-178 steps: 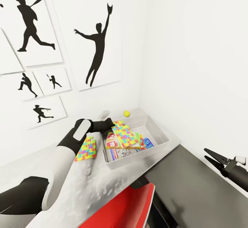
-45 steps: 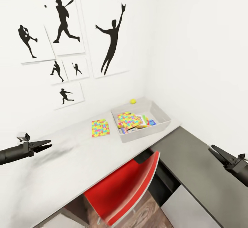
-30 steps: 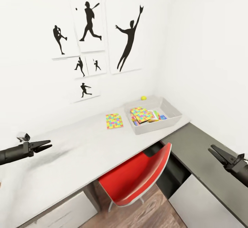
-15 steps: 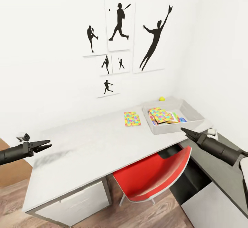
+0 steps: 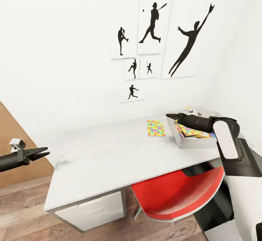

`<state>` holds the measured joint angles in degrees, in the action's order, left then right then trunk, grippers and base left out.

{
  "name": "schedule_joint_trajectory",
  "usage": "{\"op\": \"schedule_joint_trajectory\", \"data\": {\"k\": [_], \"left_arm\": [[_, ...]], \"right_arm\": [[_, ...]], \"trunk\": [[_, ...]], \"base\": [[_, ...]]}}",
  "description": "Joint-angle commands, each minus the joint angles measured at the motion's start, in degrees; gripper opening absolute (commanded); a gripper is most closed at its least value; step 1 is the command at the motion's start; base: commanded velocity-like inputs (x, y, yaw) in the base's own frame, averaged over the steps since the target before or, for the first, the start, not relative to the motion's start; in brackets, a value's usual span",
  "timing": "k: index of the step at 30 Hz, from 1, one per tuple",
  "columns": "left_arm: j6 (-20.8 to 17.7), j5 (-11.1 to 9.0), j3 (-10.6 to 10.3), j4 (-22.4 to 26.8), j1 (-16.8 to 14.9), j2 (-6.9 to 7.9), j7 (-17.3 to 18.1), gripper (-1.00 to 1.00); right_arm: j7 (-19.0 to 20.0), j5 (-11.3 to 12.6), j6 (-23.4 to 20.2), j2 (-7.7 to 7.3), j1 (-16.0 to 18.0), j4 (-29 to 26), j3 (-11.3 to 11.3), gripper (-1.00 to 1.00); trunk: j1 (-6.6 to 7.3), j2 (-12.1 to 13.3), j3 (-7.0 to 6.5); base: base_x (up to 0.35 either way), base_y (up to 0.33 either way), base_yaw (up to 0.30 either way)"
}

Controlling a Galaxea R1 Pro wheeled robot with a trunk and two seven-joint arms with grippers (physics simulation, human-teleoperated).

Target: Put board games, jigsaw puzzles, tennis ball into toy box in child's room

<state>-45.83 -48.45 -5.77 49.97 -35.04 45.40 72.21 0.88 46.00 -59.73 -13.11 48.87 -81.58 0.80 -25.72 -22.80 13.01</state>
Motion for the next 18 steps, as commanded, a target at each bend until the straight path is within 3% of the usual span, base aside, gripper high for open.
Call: {"op": "schedule_joint_trajectory", "data": {"k": [1,7,14,18], "left_arm": [[-0.50,-0.42,-0.29,-0.08,-0.12,0.10,0.23,1.00],[-0.53,-0.42,-0.28,-0.60,-0.12,0.27,0.87,1.00],[-0.58,-0.42,-0.29,-0.90,-0.12,0.25,0.99,1.00],[-0.56,-0.40,-0.29,-0.92,-0.12,0.22,1.00,1.00]], "right_arm": [[-0.16,-0.06,-0.27,0.01,0.17,0.07,-0.14,1.00],[-0.96,-0.04,-0.27,-0.02,0.07,-0.03,-0.84,1.00],[-1.05,-0.03,-0.27,-0.23,-0.15,-1.12,-0.79,1.00],[-1.06,-0.03,-0.27,-0.31,-0.23,-1.31,-0.77,1.00]], "trunk": [[-0.06,-0.11,0.12],[-0.06,-0.11,0.12],[-0.06,-0.11,0.07],[-0.06,-0.11,-0.20]], "base": [[0.262,0.000,0.292],[0.298,-0.003,0.292],[0.104,-0.009,0.279],[0.215,0.056,0.139]]}}
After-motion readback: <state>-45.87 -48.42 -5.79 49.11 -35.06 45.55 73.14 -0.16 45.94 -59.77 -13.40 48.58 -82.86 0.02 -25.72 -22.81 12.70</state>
